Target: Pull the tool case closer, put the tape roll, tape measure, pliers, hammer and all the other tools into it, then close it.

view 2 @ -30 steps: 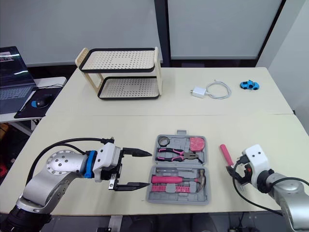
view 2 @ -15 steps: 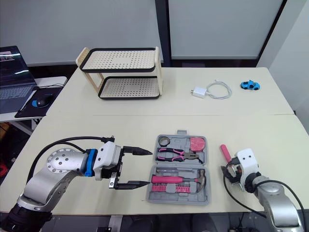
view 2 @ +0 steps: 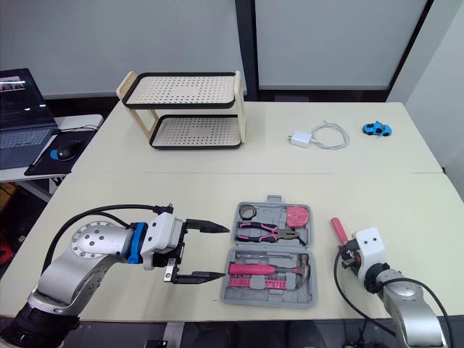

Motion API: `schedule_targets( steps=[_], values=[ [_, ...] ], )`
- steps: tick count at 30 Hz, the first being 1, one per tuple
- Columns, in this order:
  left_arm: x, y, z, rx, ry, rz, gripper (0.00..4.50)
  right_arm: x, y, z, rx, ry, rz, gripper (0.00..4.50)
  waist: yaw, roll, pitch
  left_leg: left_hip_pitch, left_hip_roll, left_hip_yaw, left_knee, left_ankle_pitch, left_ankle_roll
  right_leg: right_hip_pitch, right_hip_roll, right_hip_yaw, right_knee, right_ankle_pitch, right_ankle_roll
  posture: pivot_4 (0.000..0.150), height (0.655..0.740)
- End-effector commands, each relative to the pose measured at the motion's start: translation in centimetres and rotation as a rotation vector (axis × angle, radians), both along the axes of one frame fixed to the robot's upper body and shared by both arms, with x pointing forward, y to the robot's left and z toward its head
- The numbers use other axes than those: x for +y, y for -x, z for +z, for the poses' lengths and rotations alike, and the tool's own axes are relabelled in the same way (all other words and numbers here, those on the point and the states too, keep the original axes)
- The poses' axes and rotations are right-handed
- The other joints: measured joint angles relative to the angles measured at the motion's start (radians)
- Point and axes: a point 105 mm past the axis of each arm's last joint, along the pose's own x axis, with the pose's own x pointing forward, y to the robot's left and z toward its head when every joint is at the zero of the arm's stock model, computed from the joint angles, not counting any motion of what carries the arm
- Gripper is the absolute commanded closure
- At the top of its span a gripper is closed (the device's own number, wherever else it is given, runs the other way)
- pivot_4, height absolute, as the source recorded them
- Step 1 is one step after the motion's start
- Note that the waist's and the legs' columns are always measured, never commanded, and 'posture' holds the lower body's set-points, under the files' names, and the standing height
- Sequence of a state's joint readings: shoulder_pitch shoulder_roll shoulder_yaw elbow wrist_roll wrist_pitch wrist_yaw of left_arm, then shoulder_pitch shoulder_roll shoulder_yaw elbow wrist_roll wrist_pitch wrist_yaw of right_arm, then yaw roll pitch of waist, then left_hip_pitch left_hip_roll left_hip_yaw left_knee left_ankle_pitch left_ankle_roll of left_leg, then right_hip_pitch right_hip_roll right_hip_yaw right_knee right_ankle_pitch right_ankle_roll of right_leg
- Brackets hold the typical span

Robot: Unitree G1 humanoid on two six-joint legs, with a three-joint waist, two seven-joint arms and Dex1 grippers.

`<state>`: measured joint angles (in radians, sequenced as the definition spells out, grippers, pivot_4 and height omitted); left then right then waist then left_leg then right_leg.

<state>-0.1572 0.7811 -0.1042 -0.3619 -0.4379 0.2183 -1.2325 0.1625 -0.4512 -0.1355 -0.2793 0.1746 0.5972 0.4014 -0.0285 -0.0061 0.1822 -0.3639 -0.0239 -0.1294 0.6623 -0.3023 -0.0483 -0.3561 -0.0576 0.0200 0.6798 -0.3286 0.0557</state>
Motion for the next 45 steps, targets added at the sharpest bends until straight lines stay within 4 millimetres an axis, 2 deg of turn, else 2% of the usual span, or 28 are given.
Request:
schedule_targets(
  steps=[1,4,8,11,14,17,23,28,31,38,45],
  values=[
    [0.0,-0.1,0.8,-0.031,0.037,0.002,0.0,-1.3,0.3,-0.3,0.022,0.017,-0.033,3.9,0.0,0.0,0.0,0.0,0.0,0.0,0.0,0.0,0.0,0.0,0.0,0.0,0.0,0.0,0.0,0.15,0.74],
    [0.5,-0.2,0.8,-0.033,0.042,0.02,0.0,-1.5,0.2,0.7,-0.002,0.036,-0.006,3.9,0.0,0.0,0.0,0.0,0.0,0.0,0.0,0.0,0.0,0.0,0.0,0.0,0.0,0.0,0.0,0.15,0.74],
    [1.9,-0.4,0.3,-0.034,0.007,0.056,0.0,-0.8,0.2,4.3,-0.06,0.116,0.133,3.9,0.0,0.001,0.0,0.0,-0.001,0.001,0.0,0.0,0.0,0.0,0.0,0.001,0.0,0.0,0.0,0.15,0.74],
    [3.0,-0.3,-0.2,-0.026,-0.032,0.07,0.0,1.5,1.2,6.9,-0.06,0.192,0.342,3.9,-0.005,0.001,0.0,-0.001,0.0,0.001,0.0,0.0,0.0,-0.001,0.0,0.001,0.0,0.0,0.0,0.15,0.74],
    [3.8,0.0,-0.7,-0.015,-0.074,0.072,0.0,3.8,2.9,8.1,-0.018,0.317,0.582,3.9,-0.003,0.001,0.0,0.0,0.001,0.0,-0.001,0.0,0.0,-0.001,0.002,-0.001,0.0,0.0,0.0,0.15,0.74],
    [4.7,0.4,-1.1,0.002,-0.116,0.074,0.0,6.2,5.1,8.6,0.075,0.39,0.801,3.9,-0.002,0.001,0.0,-0.001,0.001,-0.001,-0.001,0.0,0.0,0.0,0.002,-0.002,0.0,-0.001,-0.001,0.15,0.74],
    [5.1,1.6,-1.8,0.026,-0.165,0.044,0.0,10.4,7.6,7.7,0.171,0.397,1.054,3.9,-0.002,-0.002,0.001,-0.001,0.001,-0.002,0.0,0.0,0.0,0.0,0.001,-0.002,-0.001,-0.001,-0.001,0.15,0.74],
    [5.0,2.2,-2.0,0.025,-0.192,0.019,0.0,13.3,8.2,5.9,0.213,0.384,1.157,3.9,-0.003,-0.003,0.002,-0.002,0.001,-0.002,0.0,0.0,0.0,-0.001,0.001,-0.002,-0.001,-0.001,-0.001,0.15,0.74],
    [4.8,2.6,-2.2,0.027,-0.205,-0.002,0.0,14.7,7.7,5.3,0.212,0.385,1.178,3.9,-0.002,-0.003,0.002,-0.002,0.001,-0.002,0.0,0.0,0.0,-0.001,0.0,-0.002,-0.001,-0.001,-0.001,0.15,0.74],
    [4.4,2.9,-2.4,0.027,-0.223,-0.026,0.0,16.9,7.0,4.3,0.211,0.394,1.222,3.9,-0.002,-0.003,0.002,-0.002,0.001,-0.002,0.0,0.0,0.0,-0.002,0.0,-0.002,-0.001,-0.001,-0.001,0.15,0.74],
    [5.2,3.2,-2.9,0.018,-0.271,-0.027,0.0,17.9,6.4,3.1,0.218,0.39,1.228,3.9,-0.003,-0.003,0.002,-0.002,0.001,-0.002,0.0,0.0,0.0,-0.003,0.0,-0.002,0.0,-0.001,-0.001,0.15,0.74]
  ],
)
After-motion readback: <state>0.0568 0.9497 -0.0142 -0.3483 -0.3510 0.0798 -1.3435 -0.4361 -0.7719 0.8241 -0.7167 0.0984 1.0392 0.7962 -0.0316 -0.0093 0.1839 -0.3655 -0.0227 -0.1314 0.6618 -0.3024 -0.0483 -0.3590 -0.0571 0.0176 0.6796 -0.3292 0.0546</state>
